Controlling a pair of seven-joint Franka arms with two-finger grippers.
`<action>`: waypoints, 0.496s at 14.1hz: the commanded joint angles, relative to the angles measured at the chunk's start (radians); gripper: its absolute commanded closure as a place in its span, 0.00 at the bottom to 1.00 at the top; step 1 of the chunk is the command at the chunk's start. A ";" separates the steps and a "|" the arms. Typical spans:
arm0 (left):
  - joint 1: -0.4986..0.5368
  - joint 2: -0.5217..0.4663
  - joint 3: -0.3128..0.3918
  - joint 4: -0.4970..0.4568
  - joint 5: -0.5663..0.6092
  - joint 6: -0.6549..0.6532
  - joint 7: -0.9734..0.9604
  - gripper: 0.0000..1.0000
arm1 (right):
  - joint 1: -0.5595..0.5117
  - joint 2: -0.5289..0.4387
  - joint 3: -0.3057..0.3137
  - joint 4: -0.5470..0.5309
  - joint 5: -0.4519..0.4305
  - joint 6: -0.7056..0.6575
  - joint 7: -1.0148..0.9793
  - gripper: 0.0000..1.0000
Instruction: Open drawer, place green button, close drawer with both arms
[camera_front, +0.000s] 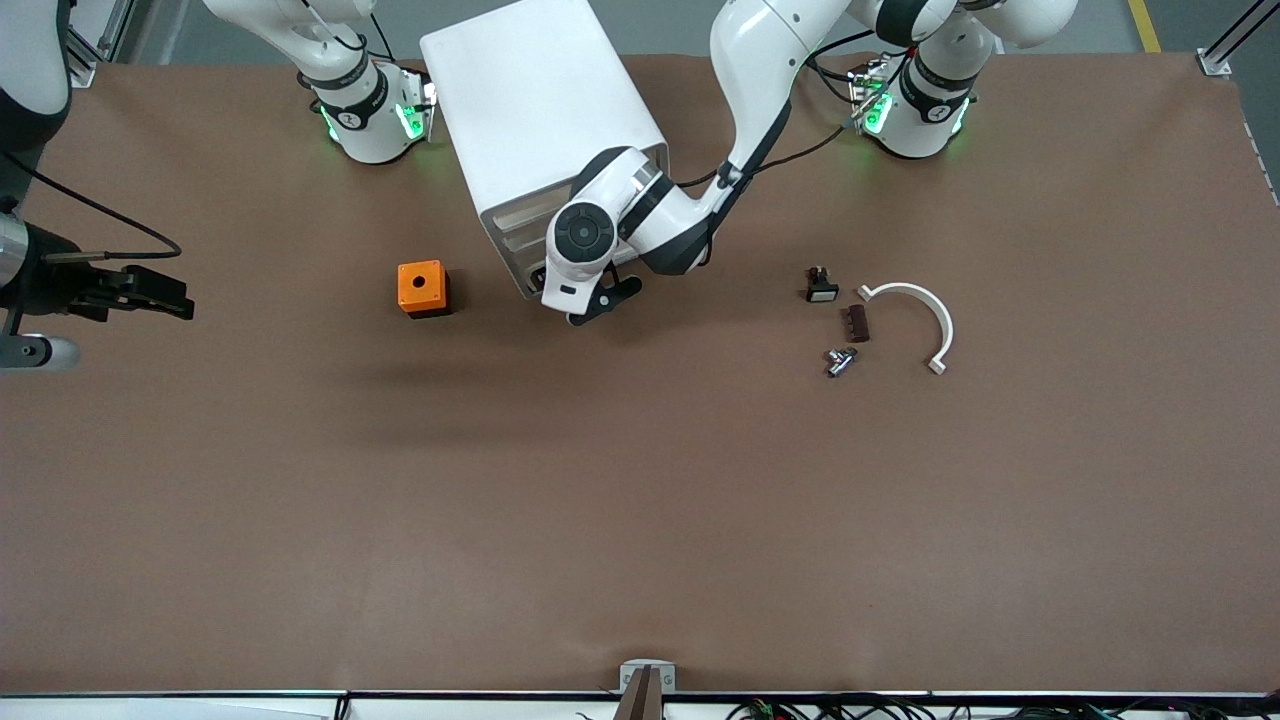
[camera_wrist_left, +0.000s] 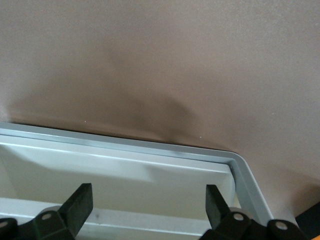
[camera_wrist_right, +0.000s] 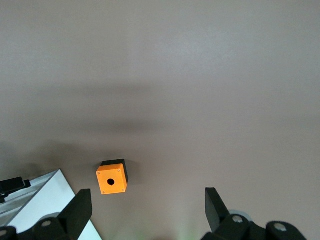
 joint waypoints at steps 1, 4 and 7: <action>-0.001 -0.021 -0.009 -0.022 -0.032 0.011 -0.013 0.01 | -0.080 -0.024 0.001 -0.005 0.098 -0.035 0.001 0.00; 0.003 -0.030 0.006 -0.014 0.017 0.011 -0.001 0.01 | -0.078 -0.073 0.001 -0.052 0.090 -0.028 0.000 0.00; 0.037 -0.110 0.031 -0.013 0.098 0.011 -0.007 0.01 | -0.048 -0.122 0.007 -0.086 0.032 0.008 0.000 0.00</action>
